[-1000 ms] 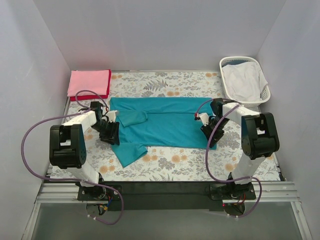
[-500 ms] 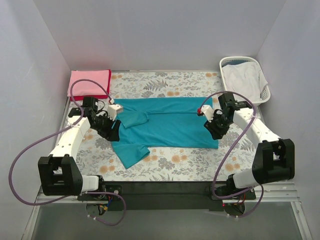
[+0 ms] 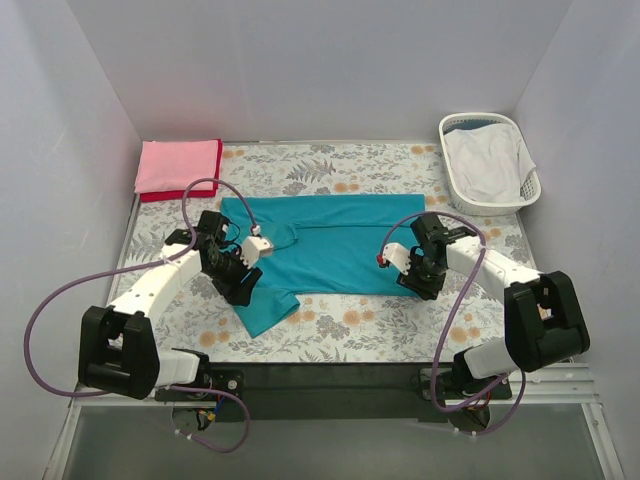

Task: Fold and stack the t-shirts
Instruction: Fold the tshirt

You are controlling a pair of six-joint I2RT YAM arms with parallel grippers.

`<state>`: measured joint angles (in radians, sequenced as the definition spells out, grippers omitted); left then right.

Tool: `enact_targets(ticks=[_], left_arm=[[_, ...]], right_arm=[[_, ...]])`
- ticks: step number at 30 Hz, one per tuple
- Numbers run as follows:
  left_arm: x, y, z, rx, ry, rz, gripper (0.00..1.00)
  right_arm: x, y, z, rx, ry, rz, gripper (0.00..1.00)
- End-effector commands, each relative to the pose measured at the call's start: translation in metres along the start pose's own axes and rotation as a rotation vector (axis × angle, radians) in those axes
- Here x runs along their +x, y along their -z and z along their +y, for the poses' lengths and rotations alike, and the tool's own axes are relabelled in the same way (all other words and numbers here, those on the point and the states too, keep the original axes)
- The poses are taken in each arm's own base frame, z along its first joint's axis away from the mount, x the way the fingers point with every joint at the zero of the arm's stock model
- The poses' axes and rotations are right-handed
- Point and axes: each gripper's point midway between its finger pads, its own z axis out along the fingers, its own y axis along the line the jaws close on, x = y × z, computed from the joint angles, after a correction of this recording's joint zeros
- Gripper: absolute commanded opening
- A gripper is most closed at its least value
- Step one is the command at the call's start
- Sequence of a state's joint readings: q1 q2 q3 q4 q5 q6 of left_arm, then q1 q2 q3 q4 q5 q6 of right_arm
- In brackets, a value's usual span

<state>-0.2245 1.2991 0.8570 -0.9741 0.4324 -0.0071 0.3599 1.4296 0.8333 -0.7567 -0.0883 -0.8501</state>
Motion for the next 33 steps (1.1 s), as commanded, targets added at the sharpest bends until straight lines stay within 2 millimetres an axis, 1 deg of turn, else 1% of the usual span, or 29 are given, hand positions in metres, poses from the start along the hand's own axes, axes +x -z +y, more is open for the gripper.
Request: enact_targets(ticks=[1,2,3,5,6,9,10,12,13,15,16,20,21,22,24,25,26,27,28,30,31,32,33], left_arm=[[-0.004,-0.003,0.009,-0.055,-0.053,-0.014,0.50],[0.002,-0.005,0.009,-0.061,-0.055,0.005,0.50],[0.003,-0.007,0.007,-0.061,-0.067,0.012,0.50],[0.005,-0.009,0.008,-0.071,-0.078,0.015,0.50],[0.004,-0.010,0.006,-0.071,-0.091,0.011,0.51],[0.007,-0.014,0.003,-0.065,-0.102,0.016,0.51],[0.006,-0.016,0.000,-0.057,-0.111,0.017,0.50],[0.009,-0.020,-0.006,-0.048,-0.133,0.022,0.51],[0.008,-0.022,-0.006,-0.054,-0.145,0.019,0.51],[0.008,-0.027,-0.010,-0.062,-0.192,0.025,0.51],[0.012,-0.030,-0.009,-0.080,-0.202,0.044,0.51],[0.024,-0.040,-0.008,-0.126,-0.258,0.111,0.49],[0.024,-0.042,-0.007,-0.137,-0.278,0.117,0.48],[0.032,-0.045,-0.005,-0.155,-0.282,0.144,0.48],[0.034,-0.049,-0.005,-0.174,-0.277,0.150,0.46],[0.042,-0.052,-0.004,-0.184,-0.279,0.175,0.45],[0.046,-0.053,-0.005,-0.189,-0.281,0.188,0.43],[0.049,-0.056,-0.007,-0.188,-0.297,0.202,0.35],[0.056,-0.057,-0.006,-0.197,-0.303,0.227,0.29],[0.062,-0.057,-0.011,-0.187,-0.319,0.254,0.16],[0.063,-0.056,-0.012,-0.183,-0.320,0.260,0.07],[0.058,-0.052,-0.012,-0.186,-0.324,0.249,0.01],[0.060,-0.048,-0.013,-0.186,-0.322,0.263,0.00]], right_arm=[[0.004,-0.009,-0.011,0.060,0.039,0.022,0.43],[0.005,-0.012,-0.012,0.065,0.041,0.026,0.43],[0.009,-0.015,-0.011,0.063,0.039,0.043,0.43],[0.010,-0.020,-0.012,0.072,0.043,0.045,0.43],[0.017,-0.022,-0.012,0.085,0.046,0.074,0.43],[0.020,-0.025,-0.012,0.090,0.055,0.085,0.39],[0.022,-0.028,-0.010,0.083,0.054,0.091,0.32],[0.023,-0.029,-0.010,0.083,0.048,0.095,0.24],[0.023,-0.029,-0.009,0.083,0.049,0.095,0.16],[0.022,-0.028,-0.010,0.087,0.036,0.092,0.08],[0.021,-0.028,-0.011,0.090,0.033,0.093,0.01],[0.014,-0.022,-0.015,0.092,0.022,0.077,0.01],[0.012,-0.022,-0.015,0.093,0.021,0.072,0.01],[0.012,-0.021,-0.015,0.090,0.019,0.070,0.01],[0.009,-0.020,-0.016,0.092,0.016,0.064,0.01],[0.008,-0.019,-0.017,0.091,0.017,0.063,0.01],[0.008,-0.019,-0.017,0.094,0.017,0.063,0.01],[0.009,-0.019,-0.018,0.095,0.015,0.064,0.01],[0.009,-0.018,-0.017,0.095,0.015,0.064,0.01],[0.008,-0.016,-0.018,0.098,0.016,0.061,0.01],[0.007,-0.015,-0.018,0.098,0.014,0.061,0.01],[0.006,-0.014,-0.018,0.097,0.017,0.058,0.01],[0.005,-0.011,-0.018,0.102,0.015,0.051,0.01]])
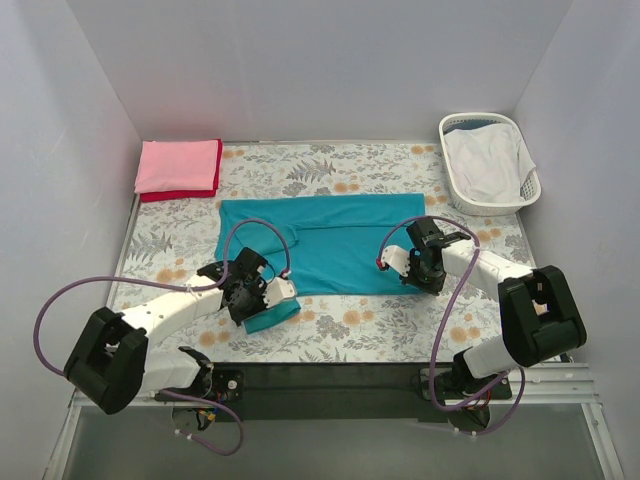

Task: Fold and stack the t-shirts
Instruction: Fold the tshirt

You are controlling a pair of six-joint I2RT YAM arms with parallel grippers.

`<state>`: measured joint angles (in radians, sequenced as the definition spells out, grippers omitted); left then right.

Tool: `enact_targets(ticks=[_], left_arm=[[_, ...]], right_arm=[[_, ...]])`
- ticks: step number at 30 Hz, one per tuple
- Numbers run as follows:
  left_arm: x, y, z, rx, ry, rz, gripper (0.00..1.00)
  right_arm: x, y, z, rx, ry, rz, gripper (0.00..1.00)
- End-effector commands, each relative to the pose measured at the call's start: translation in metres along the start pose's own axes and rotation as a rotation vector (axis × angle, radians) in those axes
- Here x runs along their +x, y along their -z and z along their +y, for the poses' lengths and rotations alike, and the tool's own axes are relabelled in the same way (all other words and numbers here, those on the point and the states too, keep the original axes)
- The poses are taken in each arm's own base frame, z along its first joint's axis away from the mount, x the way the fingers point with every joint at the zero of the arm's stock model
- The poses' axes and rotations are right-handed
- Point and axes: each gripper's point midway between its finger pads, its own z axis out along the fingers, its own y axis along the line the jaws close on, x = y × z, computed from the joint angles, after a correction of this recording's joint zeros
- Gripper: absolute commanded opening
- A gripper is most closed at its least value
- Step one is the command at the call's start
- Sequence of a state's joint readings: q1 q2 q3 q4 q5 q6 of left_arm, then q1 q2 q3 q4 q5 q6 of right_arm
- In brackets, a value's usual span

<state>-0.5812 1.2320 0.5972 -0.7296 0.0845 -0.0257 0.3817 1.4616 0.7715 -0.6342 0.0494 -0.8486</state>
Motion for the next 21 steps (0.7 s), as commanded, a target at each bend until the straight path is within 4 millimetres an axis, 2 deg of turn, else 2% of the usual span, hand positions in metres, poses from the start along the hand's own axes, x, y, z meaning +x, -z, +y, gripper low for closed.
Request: enact_targets(ticks=[1,2,3,6,11,12,15,19,21], left_arm=[[0.015,0.010,-0.007,0.013,0.000,0.067,0.00],[0.007,0.015,-0.003,-0.001,-0.004,0.038,0.00],[0.007,0.023,-0.006,0.016,0.004,0.045,0.00],[-0.009,0.046,-0.008,0.028,0.008,-0.022,0.00],[-0.020,0.078,-0.012,0.026,0.025,-0.081,0.00],[-0.017,0.083,-0.016,0.037,0.035,-0.075,0.00],[-0.026,0.101,-0.015,0.021,0.071,-0.123,0.00],[-0.033,0.110,0.005,-0.034,0.104,-0.129,0.00],[-0.040,0.117,0.026,-0.059,0.134,-0.169,0.00]], right_arm=[[-0.009,0.009,-0.002,-0.005,-0.007,-0.037,0.01],[-0.009,0.009,-0.001,-0.012,-0.007,-0.037,0.01],[-0.010,0.014,-0.001,-0.006,-0.007,-0.046,0.01],[-0.009,0.025,0.003,0.007,-0.003,-0.064,0.01],[-0.005,0.042,0.018,-0.017,0.000,-0.096,0.01],[-0.005,0.048,0.018,-0.003,0.003,-0.112,0.01],[-0.008,0.062,0.017,0.026,0.017,-0.148,0.01],[-0.012,0.075,-0.002,0.065,0.010,-0.159,0.01],[-0.017,0.076,-0.015,0.062,-0.001,-0.161,0.01]])
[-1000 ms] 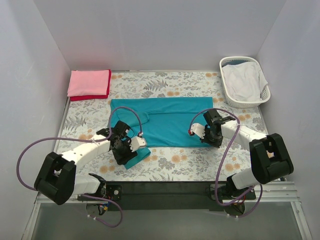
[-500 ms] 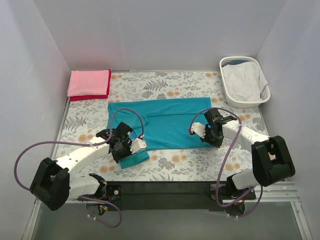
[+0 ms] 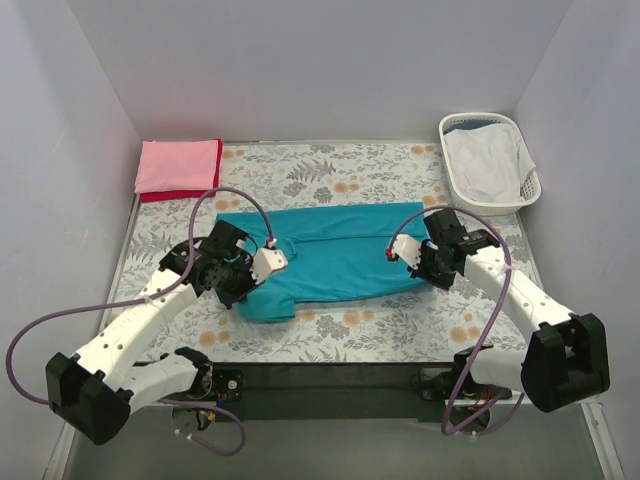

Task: Fold and stack the t-shirts
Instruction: Fold the tshirt

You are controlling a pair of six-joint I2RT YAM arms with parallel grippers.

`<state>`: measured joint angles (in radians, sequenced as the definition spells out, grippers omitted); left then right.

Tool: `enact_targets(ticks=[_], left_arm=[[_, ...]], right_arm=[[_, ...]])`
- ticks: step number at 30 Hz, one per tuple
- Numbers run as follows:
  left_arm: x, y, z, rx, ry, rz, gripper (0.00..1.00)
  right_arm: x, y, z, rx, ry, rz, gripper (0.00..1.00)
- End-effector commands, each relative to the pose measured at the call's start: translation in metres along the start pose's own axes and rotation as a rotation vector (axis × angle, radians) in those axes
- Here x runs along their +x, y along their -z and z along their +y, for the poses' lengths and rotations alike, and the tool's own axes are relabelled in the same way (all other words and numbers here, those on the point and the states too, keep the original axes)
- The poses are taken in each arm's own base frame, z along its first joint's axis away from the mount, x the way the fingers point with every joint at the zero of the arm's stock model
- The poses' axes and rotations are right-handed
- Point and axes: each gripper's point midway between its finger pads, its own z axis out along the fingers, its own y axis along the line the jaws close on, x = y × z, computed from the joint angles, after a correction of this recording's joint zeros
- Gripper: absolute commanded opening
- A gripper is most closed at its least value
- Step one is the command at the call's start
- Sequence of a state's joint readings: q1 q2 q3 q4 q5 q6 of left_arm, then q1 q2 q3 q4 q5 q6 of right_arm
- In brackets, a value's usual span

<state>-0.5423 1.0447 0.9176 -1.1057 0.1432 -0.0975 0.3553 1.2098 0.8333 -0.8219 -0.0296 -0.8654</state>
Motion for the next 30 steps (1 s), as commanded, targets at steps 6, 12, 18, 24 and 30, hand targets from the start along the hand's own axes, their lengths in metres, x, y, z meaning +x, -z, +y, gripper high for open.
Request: enact_targets(ticks=[6,12,18,24,30], left_arm=[[-0.036,0.017,0.095,-0.128,0.095,-0.107,0.00],[-0.052,0.003,0.156,-0.194,0.123,-0.124,0.00],[-0.054,-0.024,0.195,-0.190,0.156,-0.101,0.00],[-0.049,-0.043,0.210,-0.183,0.173,-0.086,0.00],[-0.040,-0.057,0.216,-0.175,0.184,-0.064,0.00]], right_arm=[[-0.030,0.010,-0.057,0.019,0.008,-0.028,0.01],[-0.051,0.003,-0.094,0.036,0.037,-0.017,0.01],[-0.061,-0.012,-0.124,0.033,0.045,0.003,0.01],[-0.067,-0.030,-0.141,0.017,0.050,0.021,0.01],[-0.068,-0.048,-0.148,-0.008,0.047,0.042,0.01]])
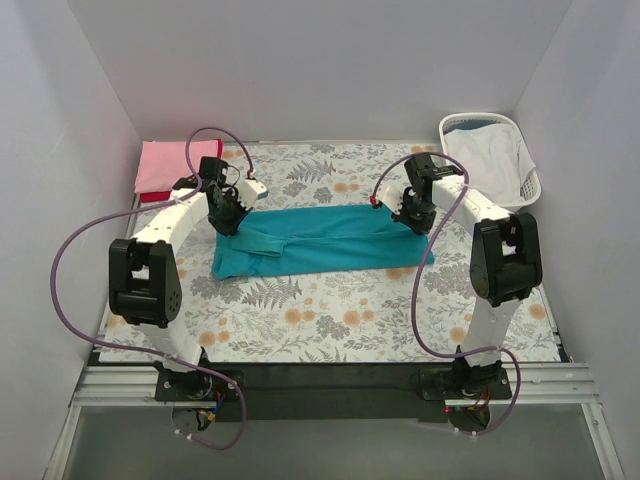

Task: Fold and stack the t-shirts
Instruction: Fold the tshirt

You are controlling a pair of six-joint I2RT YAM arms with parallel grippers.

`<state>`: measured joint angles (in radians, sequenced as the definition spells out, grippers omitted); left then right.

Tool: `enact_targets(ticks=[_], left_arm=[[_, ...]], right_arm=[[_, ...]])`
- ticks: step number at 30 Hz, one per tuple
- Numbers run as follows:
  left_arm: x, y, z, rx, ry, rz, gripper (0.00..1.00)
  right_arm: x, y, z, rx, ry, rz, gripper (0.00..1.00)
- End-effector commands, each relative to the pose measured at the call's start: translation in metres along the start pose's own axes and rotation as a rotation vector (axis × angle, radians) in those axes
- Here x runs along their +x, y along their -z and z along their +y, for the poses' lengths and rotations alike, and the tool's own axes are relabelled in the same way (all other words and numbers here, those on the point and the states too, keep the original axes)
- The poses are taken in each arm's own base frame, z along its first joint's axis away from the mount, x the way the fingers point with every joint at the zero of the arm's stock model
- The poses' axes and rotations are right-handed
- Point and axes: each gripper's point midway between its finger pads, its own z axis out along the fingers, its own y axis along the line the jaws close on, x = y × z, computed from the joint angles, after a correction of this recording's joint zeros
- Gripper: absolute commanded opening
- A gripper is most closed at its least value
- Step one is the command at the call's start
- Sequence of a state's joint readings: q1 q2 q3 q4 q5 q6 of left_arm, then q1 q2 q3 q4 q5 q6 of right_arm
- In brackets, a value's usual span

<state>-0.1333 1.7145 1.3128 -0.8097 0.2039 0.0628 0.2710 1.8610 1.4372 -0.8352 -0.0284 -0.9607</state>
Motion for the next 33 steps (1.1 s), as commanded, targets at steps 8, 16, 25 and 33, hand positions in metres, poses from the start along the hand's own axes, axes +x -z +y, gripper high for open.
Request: enact_targets(ticks=[8,16,25,33], left_arm=[[-0.005,-0.003,0.014,-0.037,-0.002,-0.029,0.00],[-0.008,0.021,0.013,0.062,0.224,-0.077,0.43],[0.031,0.043,-0.040,0.260,0.546,-0.091,0.47],[0.050,0.026,-0.048,0.234,0.641,-0.046,0.55]], right_arm=[[-0.005,-0.010,-0.018,0.008,0.013,0.009,0.01],[-0.004,0.014,-0.029,0.065,-0.149,-0.023,0.59],[0.013,0.032,0.028,-0.242,-0.516,-0.156,0.58],[0.021,0.013,0.029,-0.328,-0.689,-0.139,0.57]])
